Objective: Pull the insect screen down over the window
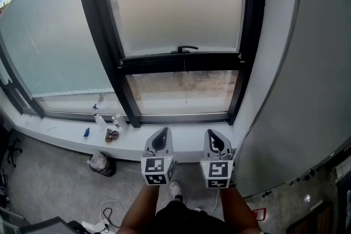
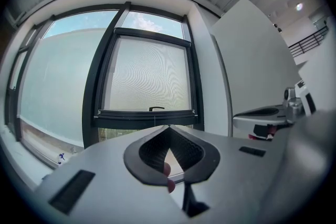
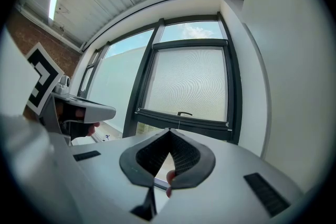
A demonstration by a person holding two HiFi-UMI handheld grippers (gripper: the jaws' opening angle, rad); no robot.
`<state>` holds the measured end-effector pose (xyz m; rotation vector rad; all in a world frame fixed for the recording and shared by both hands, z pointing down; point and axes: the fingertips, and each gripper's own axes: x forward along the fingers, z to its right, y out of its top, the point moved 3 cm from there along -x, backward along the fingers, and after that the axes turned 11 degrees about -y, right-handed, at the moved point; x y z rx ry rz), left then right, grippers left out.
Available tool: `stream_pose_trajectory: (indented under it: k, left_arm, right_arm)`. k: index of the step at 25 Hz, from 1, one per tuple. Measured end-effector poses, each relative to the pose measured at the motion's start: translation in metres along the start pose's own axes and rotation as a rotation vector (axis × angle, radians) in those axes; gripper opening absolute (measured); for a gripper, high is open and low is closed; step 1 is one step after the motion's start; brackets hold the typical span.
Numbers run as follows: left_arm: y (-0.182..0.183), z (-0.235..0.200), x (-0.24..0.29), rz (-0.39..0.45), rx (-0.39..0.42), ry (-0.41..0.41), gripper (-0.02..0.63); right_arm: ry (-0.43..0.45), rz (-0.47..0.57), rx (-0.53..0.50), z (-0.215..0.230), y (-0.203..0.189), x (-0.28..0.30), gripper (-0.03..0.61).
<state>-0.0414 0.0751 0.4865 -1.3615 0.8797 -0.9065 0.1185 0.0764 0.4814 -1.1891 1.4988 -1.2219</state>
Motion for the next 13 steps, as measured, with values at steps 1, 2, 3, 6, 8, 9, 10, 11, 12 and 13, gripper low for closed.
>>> stream_pose_trajectory:
  k: [1, 2, 3, 6, 8, 9, 10, 11, 12, 13]
  left_arm:
    - [-0.0005, 0.0010, -0.0005, -0.001, -0.001, -0.001, 0.002]
    - [-0.0007, 0.0019, -0.0008, -0.002, 0.000, -0.002, 0.002]
    - [-0.0006, 0.0027, -0.0007, -0.003, 0.001, -0.003, 0.003]
    - [-0.0012, 0.0046, 0.0003, -0.005, 0.009, -0.004, 0.002]
    - [-0.0023, 0.0039, 0.0001, -0.007, 0.009, -0.001, 0.002]
    - [-0.0027, 0.0024, 0.0000, -0.009, 0.006, 0.002, 0.002]
    - [-0.0030, 0.0007, 0.0000, -0.012, 0.003, 0.004, 0.002]
    - [-0.0034, -0.0008, -0.0002, -0.014, 0.000, 0.006, 0.002]
    - [-0.0038, -0.0022, -0.0005, -0.017, -0.002, 0.007, 0.002]
    - [-0.0043, -0.0035, -0.0009, -0.019, -0.005, 0.009, 0.002]
  right_arm:
    - [0.000, 0.000, -0.001, -0.0001, -0.0001, -0.0013, 0.002]
    - [-0.002, -0.001, -0.002, 0.0000, -0.0003, -0.0023, 0.002]
    - [-0.004, -0.002, -0.003, 0.0002, -0.0003, -0.0028, 0.002]
    - [-0.006, -0.002, -0.004, 0.0011, -0.0013, -0.0021, 0.002]
    - [-0.003, -0.001, 0.000, 0.0014, -0.0020, -0.0014, 0.002]
    - [-0.001, -0.002, 0.005, 0.0012, -0.0020, -0.0008, 0.002]
    - [0.001, -0.003, 0.009, 0.0008, -0.0018, -0.0002, 0.002]
    - [0.002, -0.004, 0.014, 0.0005, -0.0017, 0.0001, 0.002]
    - [0.003, -0.005, 0.017, 0.0003, -0.0017, 0.0003, 0.002]
    - [0.003, -0.006, 0.020, 0.0001, -0.0016, 0.0004, 0.002]
